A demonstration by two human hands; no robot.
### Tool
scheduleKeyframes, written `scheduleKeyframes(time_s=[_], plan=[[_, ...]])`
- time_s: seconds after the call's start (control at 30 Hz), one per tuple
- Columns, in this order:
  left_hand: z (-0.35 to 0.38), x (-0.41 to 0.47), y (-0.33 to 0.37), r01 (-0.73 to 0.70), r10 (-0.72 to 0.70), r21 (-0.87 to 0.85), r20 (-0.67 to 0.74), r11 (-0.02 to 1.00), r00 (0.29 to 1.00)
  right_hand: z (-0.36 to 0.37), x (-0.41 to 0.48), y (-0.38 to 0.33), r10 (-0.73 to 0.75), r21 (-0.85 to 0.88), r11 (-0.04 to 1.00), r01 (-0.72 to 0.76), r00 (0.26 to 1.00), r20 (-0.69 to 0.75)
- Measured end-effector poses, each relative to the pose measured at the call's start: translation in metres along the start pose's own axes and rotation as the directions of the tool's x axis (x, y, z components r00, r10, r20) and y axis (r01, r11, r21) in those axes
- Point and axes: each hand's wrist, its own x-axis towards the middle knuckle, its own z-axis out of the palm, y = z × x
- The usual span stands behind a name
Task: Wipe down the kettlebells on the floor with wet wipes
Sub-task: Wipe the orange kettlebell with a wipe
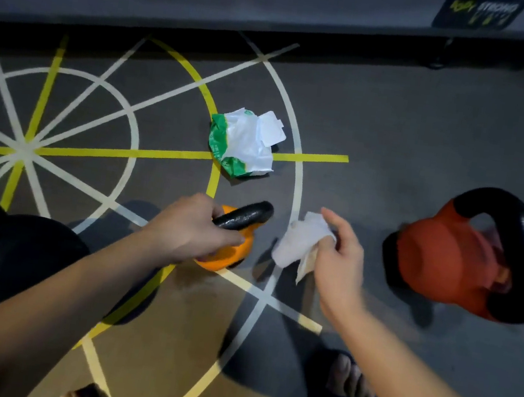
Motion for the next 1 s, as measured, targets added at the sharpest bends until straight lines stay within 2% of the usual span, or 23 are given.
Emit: scheduleKeyframes(time_s=[0.13,0.27,0.4,0.57,0.7,0.8,0.87,0.93,1.0], plan=[[0.018,-0.003,0.012,0.039,-0.052,-0.138,-0.097,0.99,0.994,-0.012,-0.019,0.006,0.05,-0.077,0.996,-0.043,0.994,0.096],[0.023,0.003,0.024,0.045,-0.098,-0.27,-0.185,0.962,0.978,-0.027,-0.023,0.016,0.069,-0.153,0.986,-0.064,0.997,0.027],[0.034,0.005,0.045,0.002,-0.049,-0.234,-0.193,0.972,0.98,-0.045,-0.032,0.026,0.099,-0.22,0.97,-0.102,0.995,-0.028],[0.048,0.012,0.086,-0.094,0.048,-0.254,-0.18,0.963,0.982,-0.051,-0.025,0.026,0.07,-0.264,0.961,-0.079,0.997,-0.044],[0.067,0.014,0.128,-0.186,0.163,-0.179,-0.136,0.966,0.977,-0.056,-0.015,0.019,0.024,-0.226,0.973,-0.05,0.993,-0.117],[0.085,0.02,0.151,-0.207,0.188,-0.158,-0.13,0.965,0.974,-0.066,-0.011,0.022,0.035,-0.203,0.976,-0.08,0.976,-0.213],[0.099,0.023,0.158,-0.149,0.116,-0.306,-0.125,0.94,0.985,-0.071,-0.013,0.027,0.072,-0.176,0.978,-0.115,0.97,-0.232],[0.115,0.022,0.164,-0.069,0.022,-0.509,-0.098,0.858,0.995,-0.075,-0.014,0.032,0.118,-0.108,0.983,-0.149,0.961,-0.249],[0.129,0.02,0.168,-0.061,0.013,-0.499,-0.098,0.865,0.995,-0.082,-0.012,0.033,0.161,-0.084,0.978,-0.193,0.942,-0.295]])
